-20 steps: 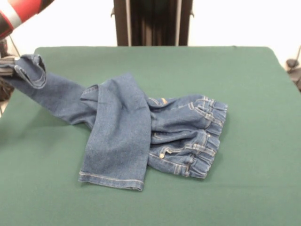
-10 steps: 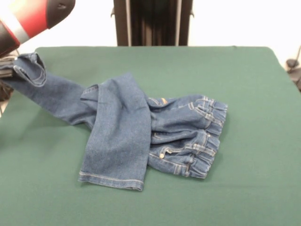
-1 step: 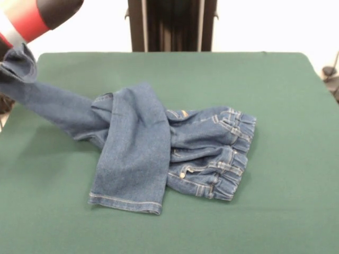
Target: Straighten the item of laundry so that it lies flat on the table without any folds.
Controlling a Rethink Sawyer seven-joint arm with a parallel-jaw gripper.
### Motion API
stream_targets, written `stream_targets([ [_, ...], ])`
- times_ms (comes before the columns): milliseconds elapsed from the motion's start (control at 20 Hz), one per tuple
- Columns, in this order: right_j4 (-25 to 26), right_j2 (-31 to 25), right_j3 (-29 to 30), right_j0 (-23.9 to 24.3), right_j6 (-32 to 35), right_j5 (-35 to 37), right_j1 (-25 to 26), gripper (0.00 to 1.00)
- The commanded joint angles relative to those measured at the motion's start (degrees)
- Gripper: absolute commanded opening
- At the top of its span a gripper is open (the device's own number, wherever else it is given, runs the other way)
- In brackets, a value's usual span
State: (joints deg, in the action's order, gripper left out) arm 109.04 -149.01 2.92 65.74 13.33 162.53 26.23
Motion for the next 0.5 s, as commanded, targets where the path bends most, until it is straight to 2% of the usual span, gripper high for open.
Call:
stream_targets([
  [50, 14.69, -18.91, -11.52, -0.77, -27.07, 6.21, 2.48, 0.0],
  [250, 19.32, -22.29, -12.38, -0.07, -28.77, 5.53, 3.46, 0.0],
  [500, 23.55, -19.02, -9.8, 0.75, -36.98, 5.83, 3.78, 0.0],
])
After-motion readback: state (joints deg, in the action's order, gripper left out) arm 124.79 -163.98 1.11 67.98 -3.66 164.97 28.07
